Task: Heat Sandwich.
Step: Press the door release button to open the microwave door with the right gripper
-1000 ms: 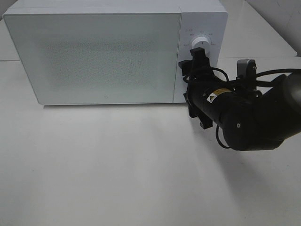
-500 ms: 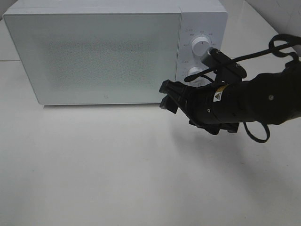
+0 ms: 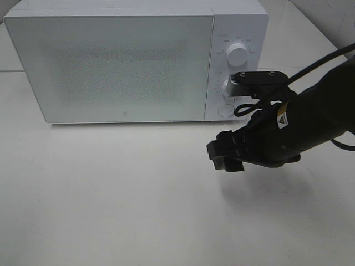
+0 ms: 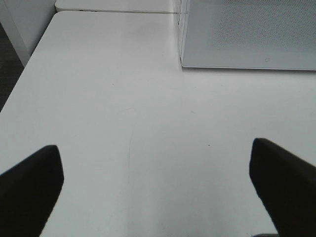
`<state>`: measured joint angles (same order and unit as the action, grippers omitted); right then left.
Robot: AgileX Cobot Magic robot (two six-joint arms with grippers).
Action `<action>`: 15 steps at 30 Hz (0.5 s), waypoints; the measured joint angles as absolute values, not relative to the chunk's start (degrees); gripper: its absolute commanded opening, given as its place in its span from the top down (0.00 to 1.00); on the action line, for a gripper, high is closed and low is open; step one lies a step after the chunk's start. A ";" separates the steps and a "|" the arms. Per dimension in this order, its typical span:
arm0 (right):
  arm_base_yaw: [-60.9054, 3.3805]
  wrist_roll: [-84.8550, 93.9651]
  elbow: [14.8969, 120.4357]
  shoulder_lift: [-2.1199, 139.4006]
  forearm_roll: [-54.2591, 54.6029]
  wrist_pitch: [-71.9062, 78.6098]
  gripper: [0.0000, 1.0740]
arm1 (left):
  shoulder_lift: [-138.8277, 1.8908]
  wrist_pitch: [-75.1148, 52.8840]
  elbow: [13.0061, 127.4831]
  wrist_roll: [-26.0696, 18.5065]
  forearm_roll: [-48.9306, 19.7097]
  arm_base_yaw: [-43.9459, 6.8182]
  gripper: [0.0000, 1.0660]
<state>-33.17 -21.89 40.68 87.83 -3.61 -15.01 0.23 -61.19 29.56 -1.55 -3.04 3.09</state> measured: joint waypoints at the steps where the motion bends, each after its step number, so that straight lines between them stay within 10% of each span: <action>1: -33.17 -21.89 40.68 87.83 -3.61 -15.01 0.30 | 0.23 -61.19 29.56 -1.55 -3.04 3.09 0.08; 15: -33.17 -10.20 40.91 70.87 -5.33 -35.81 0.30 | 0.23 -61.19 29.56 -1.55 -3.04 3.09 0.08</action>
